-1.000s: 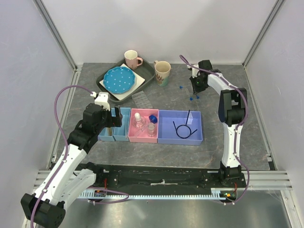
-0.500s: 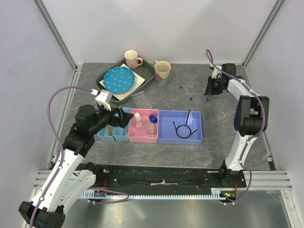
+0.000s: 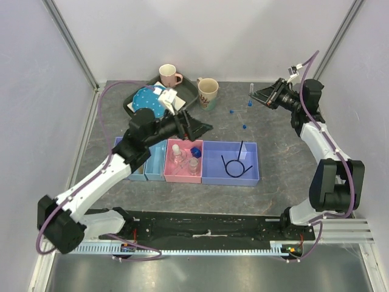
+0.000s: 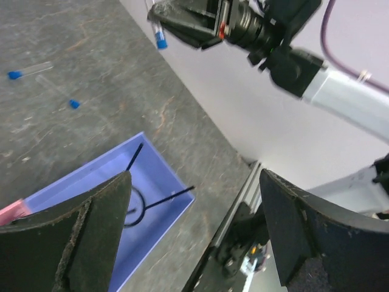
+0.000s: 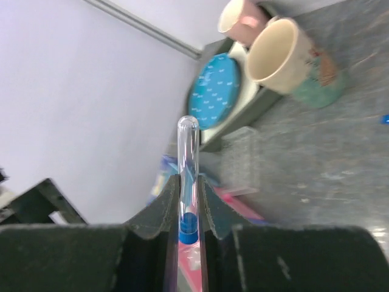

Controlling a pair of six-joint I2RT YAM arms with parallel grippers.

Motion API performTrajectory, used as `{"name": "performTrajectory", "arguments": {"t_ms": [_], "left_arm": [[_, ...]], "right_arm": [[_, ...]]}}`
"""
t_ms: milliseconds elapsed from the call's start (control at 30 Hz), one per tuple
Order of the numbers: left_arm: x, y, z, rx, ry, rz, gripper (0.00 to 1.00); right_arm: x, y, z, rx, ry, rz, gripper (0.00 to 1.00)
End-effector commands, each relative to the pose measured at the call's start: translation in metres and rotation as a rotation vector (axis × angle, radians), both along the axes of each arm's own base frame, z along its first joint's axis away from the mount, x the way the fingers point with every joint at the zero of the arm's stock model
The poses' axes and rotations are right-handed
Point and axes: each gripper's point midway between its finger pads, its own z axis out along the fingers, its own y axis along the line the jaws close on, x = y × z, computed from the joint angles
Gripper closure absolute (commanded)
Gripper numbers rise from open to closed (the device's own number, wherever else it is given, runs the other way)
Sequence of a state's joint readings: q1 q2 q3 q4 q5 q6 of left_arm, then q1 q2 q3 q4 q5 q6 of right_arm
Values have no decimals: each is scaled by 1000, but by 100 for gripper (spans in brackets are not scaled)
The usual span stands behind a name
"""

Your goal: Organize the chemistry lab equipment

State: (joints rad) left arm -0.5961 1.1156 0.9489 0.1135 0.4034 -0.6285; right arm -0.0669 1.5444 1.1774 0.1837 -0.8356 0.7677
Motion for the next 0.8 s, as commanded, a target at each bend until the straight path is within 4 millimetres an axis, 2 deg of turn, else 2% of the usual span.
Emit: {"name": "performTrajectory", "arguments": {"t_ms": [0, 33, 67, 100, 133, 300, 433, 500, 567, 767], "left_arm": [[26, -38, 48, -147, 8, 55, 10], [26, -48, 47, -143, 19, 45, 10], [39, -59, 31, -120, 51, 64, 10], [43, -67, 38, -132, 49, 67, 11], [46, -75, 35, -125, 57, 61, 14], [75, -118, 3, -58, 157, 52, 23], [77, -142, -7, -24, 186, 33, 26], [79, -148, -5, -21, 182, 36, 27], [80, -154, -13, -6, 193, 37, 30], [83, -155, -13, 11, 185, 53, 33]], "right_arm": [[-25, 18, 48, 288, 33, 73, 87], [-31, 19, 46, 303, 53, 69, 87], [-34, 20, 45, 309, 58, 66, 87], [-38, 23, 43, 311, 66, 69, 87], [-44, 24, 41, 316, 75, 65, 87], [-56, 28, 45, 331, 77, 57, 87], [-62, 29, 45, 332, 79, 57, 86], [-64, 31, 43, 331, 83, 59, 86], [-64, 33, 40, 327, 91, 61, 87], [-63, 35, 35, 317, 97, 59, 87]]}}
